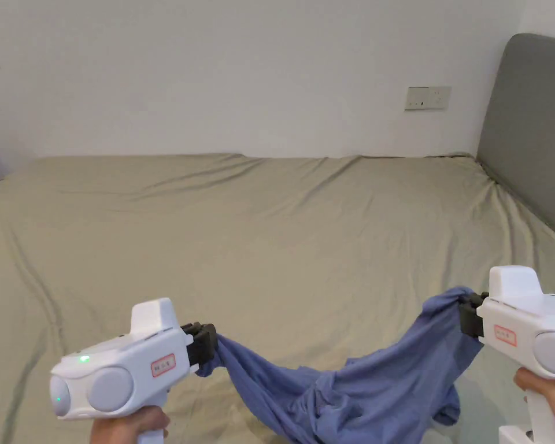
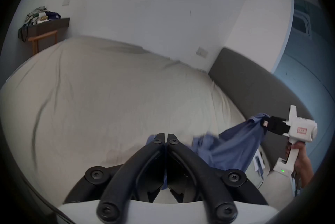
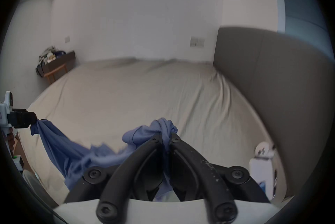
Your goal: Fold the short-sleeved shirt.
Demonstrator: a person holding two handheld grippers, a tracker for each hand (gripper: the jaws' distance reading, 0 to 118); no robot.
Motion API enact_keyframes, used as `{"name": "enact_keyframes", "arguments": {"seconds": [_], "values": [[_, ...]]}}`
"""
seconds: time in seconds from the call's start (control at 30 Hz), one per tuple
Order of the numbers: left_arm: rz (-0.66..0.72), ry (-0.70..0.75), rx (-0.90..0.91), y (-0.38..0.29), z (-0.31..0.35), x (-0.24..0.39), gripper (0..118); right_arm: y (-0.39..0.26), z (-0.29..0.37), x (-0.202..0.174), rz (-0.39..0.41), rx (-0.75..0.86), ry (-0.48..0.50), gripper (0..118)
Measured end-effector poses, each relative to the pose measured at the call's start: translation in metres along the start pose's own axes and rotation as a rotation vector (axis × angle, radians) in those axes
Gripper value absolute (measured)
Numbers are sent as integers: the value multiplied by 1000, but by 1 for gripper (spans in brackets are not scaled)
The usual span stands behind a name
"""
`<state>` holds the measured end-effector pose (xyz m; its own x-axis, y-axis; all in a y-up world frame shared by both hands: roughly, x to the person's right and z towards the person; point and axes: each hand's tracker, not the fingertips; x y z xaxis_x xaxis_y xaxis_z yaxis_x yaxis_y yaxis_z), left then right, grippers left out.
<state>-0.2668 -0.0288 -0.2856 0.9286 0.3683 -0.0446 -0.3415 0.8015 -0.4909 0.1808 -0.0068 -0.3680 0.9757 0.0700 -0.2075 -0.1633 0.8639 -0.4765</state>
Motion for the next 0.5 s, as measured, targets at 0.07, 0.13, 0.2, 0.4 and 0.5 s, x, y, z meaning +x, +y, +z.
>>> {"name": "enact_keyframes", "arguments": {"seconds": [0.07, 0.13, 0.2, 0.4, 0.5], "values": [[-28, 18, 65, 43, 5, 1, 0, 37, 9, 2, 11, 76, -10, 6], [-85, 77, 150, 90, 9, 4, 0, 81, 17, 5, 36, 142, -36, 6], [-132, 135, 217, 134, 12, 4, 0, 119, 18, 11, 37, 204, -52, 6], [-164, 324, 348, 247, 19, -2, 0, 209, 12, 24, 12, 310, -83, 6], [-164, 387, 387, 284, 18, -9, 0, 238, 1, 24, -10, 324, -85, 6]]}}
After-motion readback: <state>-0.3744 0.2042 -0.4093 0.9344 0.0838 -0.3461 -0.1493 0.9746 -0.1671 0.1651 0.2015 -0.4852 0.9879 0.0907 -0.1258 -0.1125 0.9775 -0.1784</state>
